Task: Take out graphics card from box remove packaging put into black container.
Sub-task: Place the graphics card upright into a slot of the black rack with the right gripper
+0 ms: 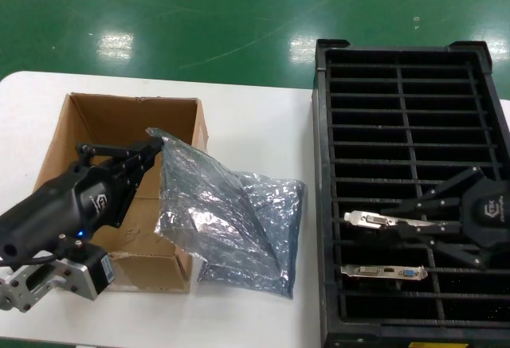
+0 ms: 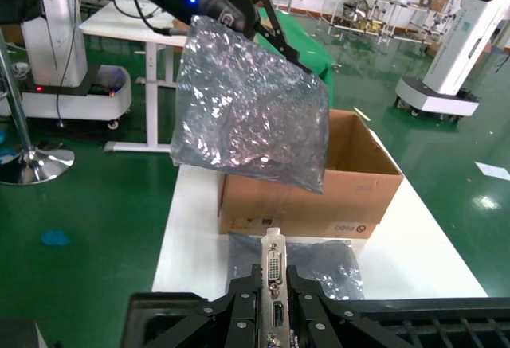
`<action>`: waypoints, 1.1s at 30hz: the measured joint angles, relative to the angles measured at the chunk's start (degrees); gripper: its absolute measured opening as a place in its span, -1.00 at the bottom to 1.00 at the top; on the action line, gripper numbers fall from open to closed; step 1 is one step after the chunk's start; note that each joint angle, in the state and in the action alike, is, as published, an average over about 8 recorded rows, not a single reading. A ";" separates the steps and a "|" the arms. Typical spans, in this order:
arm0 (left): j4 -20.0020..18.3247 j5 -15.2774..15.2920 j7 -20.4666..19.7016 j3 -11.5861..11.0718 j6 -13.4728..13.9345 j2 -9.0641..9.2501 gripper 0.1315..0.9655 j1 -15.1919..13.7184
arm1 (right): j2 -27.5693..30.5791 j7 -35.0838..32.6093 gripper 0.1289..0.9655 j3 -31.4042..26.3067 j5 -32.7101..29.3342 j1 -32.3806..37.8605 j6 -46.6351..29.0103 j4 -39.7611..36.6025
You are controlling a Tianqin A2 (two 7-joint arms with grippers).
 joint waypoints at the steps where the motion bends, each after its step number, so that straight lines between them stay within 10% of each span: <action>1: 0.00 0.00 0.00 0.00 0.00 0.00 -0.98 0.00 | 0.32 0.23 -0.86 0.17 0.21 -0.27 -0.09 0.43; 33: 0.00 0.00 0.00 0.00 0.00 0.00 -0.98 0.00 | -1.66 0.68 -0.86 -1.80 -0.83 3.56 -3.97 -6.85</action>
